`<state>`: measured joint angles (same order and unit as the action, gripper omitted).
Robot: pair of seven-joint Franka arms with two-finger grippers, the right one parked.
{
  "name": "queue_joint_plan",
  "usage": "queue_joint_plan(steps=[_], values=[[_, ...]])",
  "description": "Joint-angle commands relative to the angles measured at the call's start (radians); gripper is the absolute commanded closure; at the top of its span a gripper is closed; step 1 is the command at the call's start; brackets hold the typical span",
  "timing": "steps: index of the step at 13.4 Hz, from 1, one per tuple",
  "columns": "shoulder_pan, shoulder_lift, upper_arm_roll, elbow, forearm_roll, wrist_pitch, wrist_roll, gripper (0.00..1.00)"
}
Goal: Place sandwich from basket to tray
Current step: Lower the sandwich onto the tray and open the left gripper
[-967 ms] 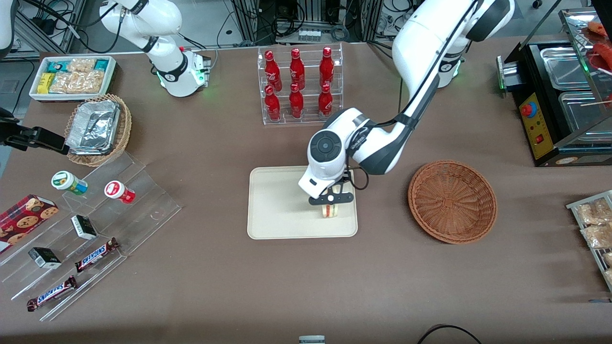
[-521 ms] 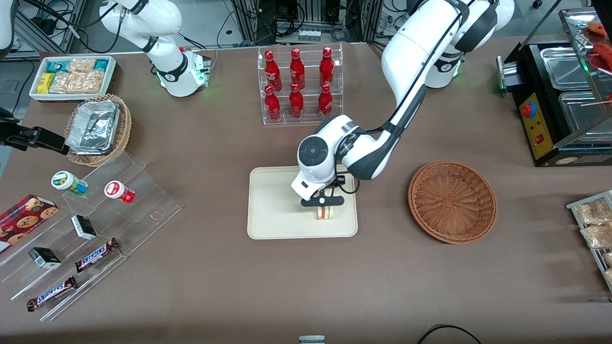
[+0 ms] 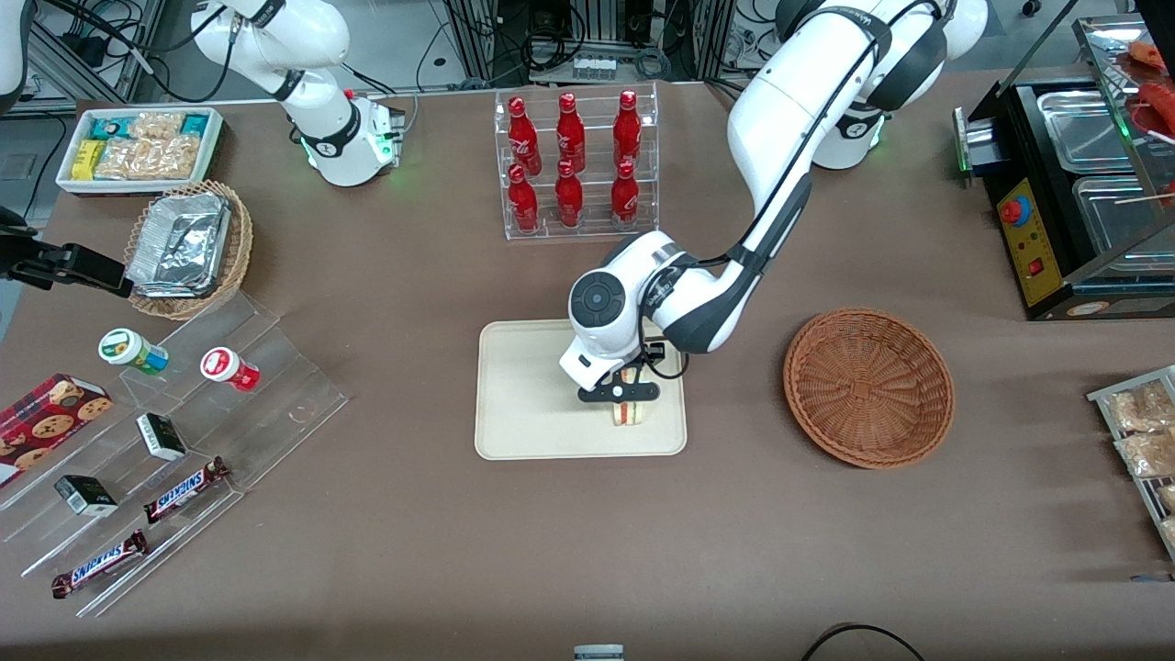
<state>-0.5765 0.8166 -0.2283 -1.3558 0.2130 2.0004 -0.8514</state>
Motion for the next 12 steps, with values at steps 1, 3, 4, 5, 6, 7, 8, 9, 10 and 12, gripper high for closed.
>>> queue_joint_plan(steps=[1,3,4,5,6,7,8,9,10,12], values=[[-0.020,0.015,0.015,0.037,0.017,-0.012,-0.026,0.00],[-0.020,0.012,0.015,0.044,0.017,-0.014,-0.028,0.00],[-0.020,0.010,0.015,0.052,0.017,-0.015,-0.029,0.00],[-0.020,0.004,0.015,0.052,0.017,-0.017,-0.037,0.00],[-0.020,-0.001,0.014,0.060,0.017,-0.026,-0.043,0.00],[-0.020,-0.005,0.014,0.073,0.014,-0.040,-0.046,0.00],[-0.020,-0.008,0.012,0.087,0.013,-0.060,-0.052,0.00],[-0.020,-0.020,0.012,0.098,0.010,-0.086,-0.054,0.00],[-0.019,-0.031,0.010,0.101,0.008,-0.104,-0.051,0.00],[-0.006,-0.065,0.009,0.099,0.000,-0.117,-0.043,0.00]])
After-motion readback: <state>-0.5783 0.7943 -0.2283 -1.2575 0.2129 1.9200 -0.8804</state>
